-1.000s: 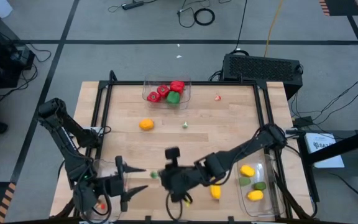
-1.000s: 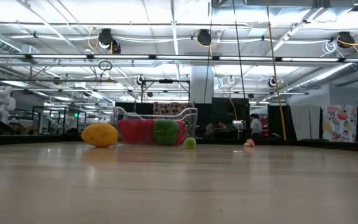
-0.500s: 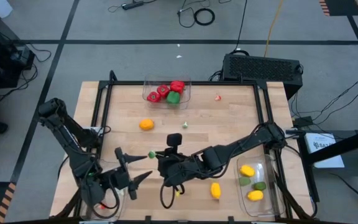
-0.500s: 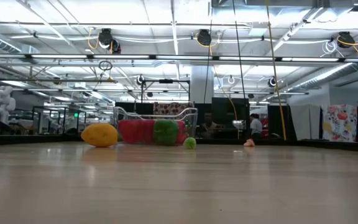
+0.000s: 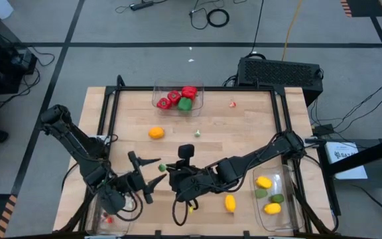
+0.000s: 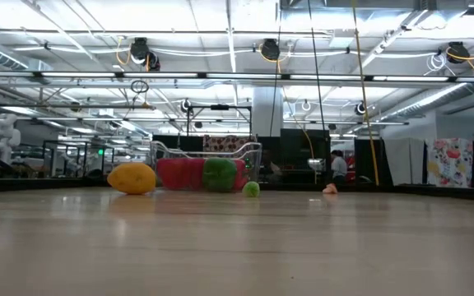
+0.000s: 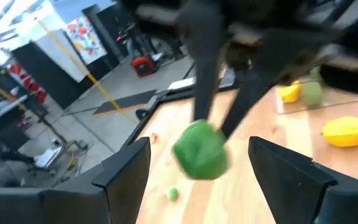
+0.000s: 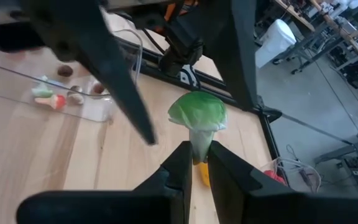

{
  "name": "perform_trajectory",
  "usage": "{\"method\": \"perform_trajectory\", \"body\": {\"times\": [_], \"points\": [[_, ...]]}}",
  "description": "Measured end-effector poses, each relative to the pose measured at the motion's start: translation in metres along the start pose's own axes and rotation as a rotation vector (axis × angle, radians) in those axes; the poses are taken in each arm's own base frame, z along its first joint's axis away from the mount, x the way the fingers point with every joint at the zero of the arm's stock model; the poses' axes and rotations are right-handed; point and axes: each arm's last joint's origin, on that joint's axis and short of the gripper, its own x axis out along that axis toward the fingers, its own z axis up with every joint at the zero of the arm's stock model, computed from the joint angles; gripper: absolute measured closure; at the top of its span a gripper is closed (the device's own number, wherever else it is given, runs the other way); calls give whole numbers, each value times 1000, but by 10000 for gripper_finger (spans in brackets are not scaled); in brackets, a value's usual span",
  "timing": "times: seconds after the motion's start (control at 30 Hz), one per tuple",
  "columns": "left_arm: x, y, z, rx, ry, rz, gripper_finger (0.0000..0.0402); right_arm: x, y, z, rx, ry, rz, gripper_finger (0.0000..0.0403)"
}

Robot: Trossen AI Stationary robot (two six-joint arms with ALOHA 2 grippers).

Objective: Sort produce into baskets
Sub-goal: Put the green mushroom into the bottom left transparent bin

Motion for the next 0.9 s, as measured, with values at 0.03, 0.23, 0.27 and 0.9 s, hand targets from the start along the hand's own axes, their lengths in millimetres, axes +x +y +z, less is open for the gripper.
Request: {"method": "perform_trajectory", "body": {"times": [0.03, 0.23, 0.27, 0.9], "points": [[1, 1, -1, -9, 6, 5, 123, 0, 0, 0, -2, 0, 1, 360], [5, 2, -2, -21, 14, 14, 123, -1, 1, 0, -6, 0, 2, 360], [5, 2, -2, -21, 14, 14, 123, -1, 1, 0, -6, 0, 2, 360], [5, 0, 0, -41, 17, -57, 181, -1, 1, 0, -10, 0, 2, 360]]}}
